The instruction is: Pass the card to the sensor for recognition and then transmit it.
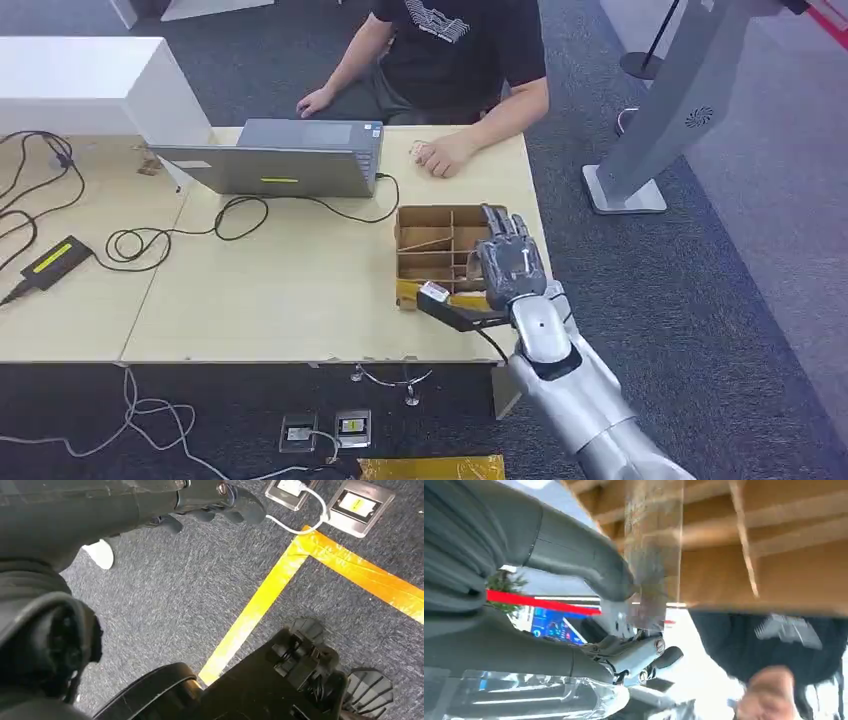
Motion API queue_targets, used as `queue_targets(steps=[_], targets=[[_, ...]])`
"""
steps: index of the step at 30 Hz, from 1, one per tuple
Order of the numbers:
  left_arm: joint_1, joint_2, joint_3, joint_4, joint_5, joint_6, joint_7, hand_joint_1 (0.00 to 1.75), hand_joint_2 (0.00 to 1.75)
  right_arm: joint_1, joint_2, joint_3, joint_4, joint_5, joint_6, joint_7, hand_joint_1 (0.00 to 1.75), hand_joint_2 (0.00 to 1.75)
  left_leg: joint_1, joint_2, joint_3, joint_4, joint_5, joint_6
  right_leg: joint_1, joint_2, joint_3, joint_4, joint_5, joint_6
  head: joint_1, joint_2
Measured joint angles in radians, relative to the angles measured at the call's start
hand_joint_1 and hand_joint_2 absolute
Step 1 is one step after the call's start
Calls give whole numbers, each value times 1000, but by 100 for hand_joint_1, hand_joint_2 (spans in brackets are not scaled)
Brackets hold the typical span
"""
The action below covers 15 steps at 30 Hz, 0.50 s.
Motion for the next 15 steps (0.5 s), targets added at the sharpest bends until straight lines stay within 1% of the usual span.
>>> queue_targets(steps=[4, 9, 11, 13, 15], targets=[[0, 0, 0, 0, -7, -1, 0, 0, 0, -8, -1, -10, -121, -5, 18, -8, 175, 175, 0, 0, 0, 0, 0, 0, 0, 0, 0, 0, 0, 0, 0, 0], [0, 0, 0, 0, -9, -2, -3, 0, 0, -17, -3, -38, -295, -24, 16, -30, 175, 175, 0, 0, 0, 0, 0, 0, 0, 0, 0, 0, 0, 0, 0, 0], [0, 0, 0, 0, -11, -6, -3, 0, 0, -26, -3, -49, -336, -40, 13, -39, 175, 175, 0, 0, 0, 0, 0, 0, 0, 0, 0, 0, 0, 0, 0, 0], [0, 0, 0, 0, -18, -15, -3, 0, 0, -34, -3, -59, -366, -83, 13, -52, 175, 175, 0, 0, 0, 0, 0, 0, 0, 0, 0, 0, 0, 0, 0, 0], [-1, -2, 0, 0, -30, -19, -4, 0, 0, -41, 0, -74, -371, -169, 7, -78, 175, 175, 0, 0, 0, 0, 0, 0, 0, 0, 0, 0, 0, 0, 0, 0]])
